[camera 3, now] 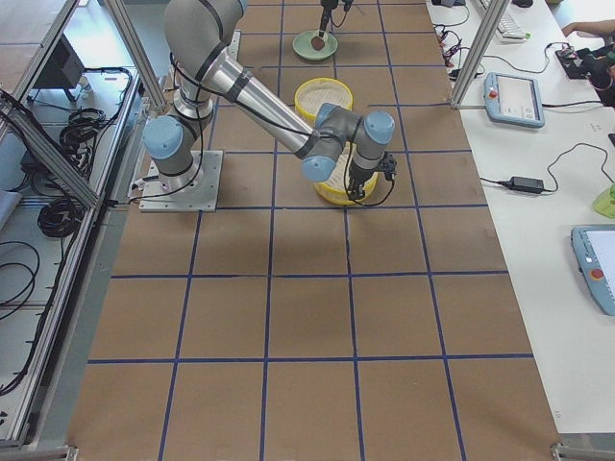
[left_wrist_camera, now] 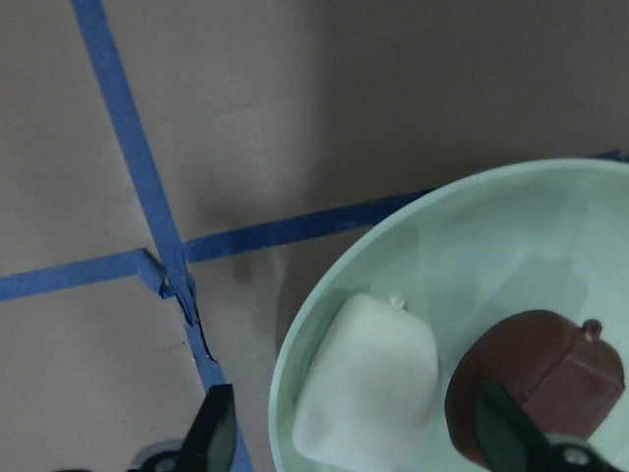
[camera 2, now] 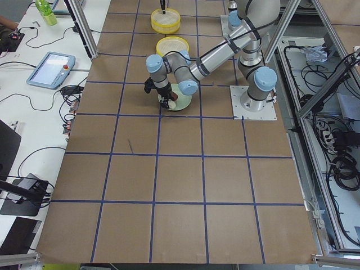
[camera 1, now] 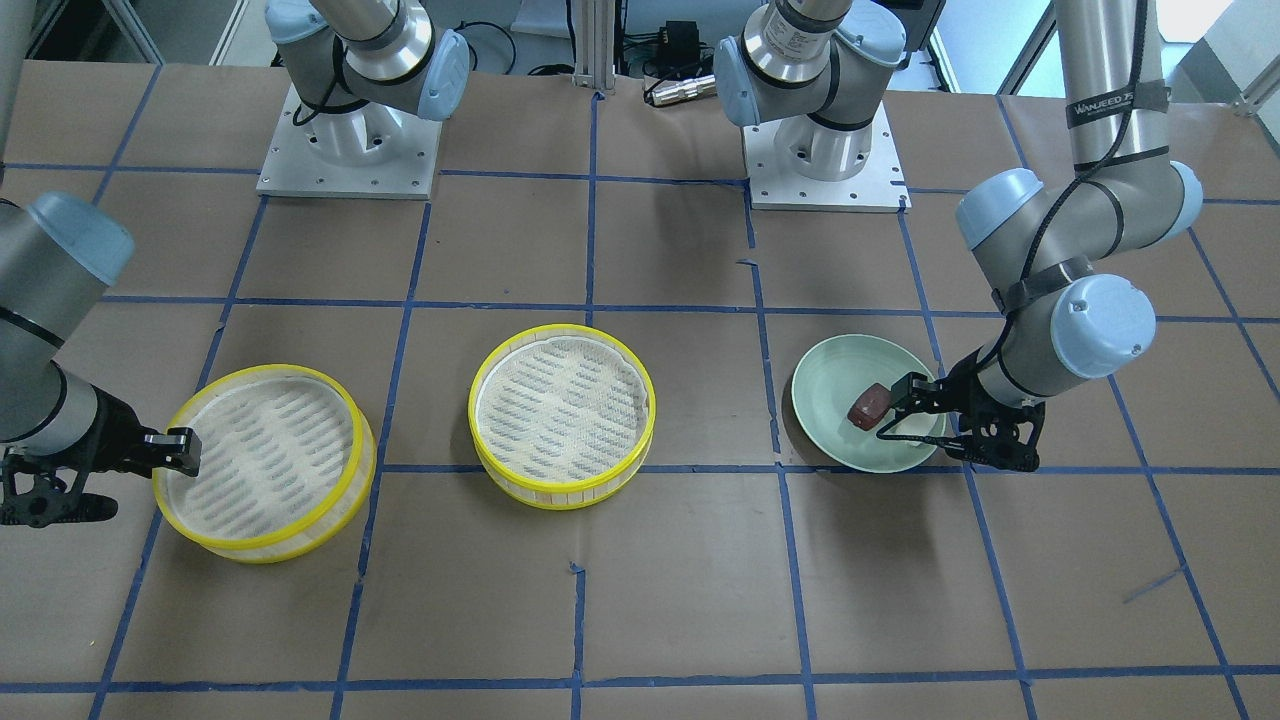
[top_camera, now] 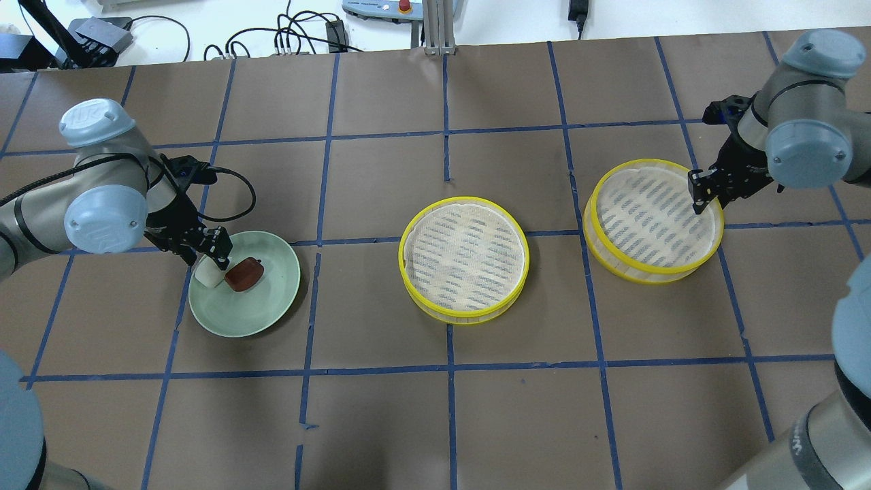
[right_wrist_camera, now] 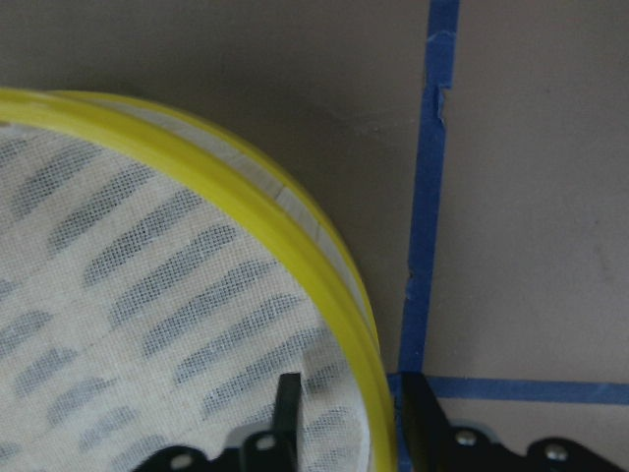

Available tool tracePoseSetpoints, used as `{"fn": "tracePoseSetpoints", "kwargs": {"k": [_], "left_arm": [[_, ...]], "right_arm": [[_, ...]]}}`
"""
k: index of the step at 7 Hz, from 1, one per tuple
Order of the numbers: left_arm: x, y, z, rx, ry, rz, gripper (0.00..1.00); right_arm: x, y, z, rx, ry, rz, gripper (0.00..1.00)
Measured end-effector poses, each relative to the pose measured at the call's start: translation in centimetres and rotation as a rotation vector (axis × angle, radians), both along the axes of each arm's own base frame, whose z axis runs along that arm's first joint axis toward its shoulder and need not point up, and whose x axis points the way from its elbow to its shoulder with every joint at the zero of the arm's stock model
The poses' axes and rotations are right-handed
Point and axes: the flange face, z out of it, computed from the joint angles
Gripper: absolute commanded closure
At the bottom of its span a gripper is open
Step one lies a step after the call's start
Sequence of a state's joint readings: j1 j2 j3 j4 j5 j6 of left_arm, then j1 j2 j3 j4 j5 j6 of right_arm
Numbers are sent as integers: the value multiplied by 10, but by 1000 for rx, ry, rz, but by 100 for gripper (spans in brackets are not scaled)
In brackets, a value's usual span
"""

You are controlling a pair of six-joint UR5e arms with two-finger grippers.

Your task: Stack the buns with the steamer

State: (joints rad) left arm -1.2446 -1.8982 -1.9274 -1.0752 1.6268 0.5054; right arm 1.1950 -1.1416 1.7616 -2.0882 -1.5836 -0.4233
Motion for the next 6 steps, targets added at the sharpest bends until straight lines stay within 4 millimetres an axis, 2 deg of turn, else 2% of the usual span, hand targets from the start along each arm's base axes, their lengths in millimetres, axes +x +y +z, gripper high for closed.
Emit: {"fn": "tracePoseSetpoints", "kwargs": {"k": [2,3,4,5,6], "left_arm": [[-1,1,0,2,-6,34,99],[-5,-2,8,-19,-15,64,99],[-14,-7,35,-77,-33,102,99],[-35,-12,73,-140,-45,108,99],[-73,-13,114,-187,-37,99,98]], "right_arm": [[-5,1,3,-3,1,-8,92],[-10,2,11,-10,3,-16,92],[-11,5,34,-22,5,-20,92],[-9,11,63,-25,1,-22,92],[-5,16,95,-25,-2,-20,92]]}}
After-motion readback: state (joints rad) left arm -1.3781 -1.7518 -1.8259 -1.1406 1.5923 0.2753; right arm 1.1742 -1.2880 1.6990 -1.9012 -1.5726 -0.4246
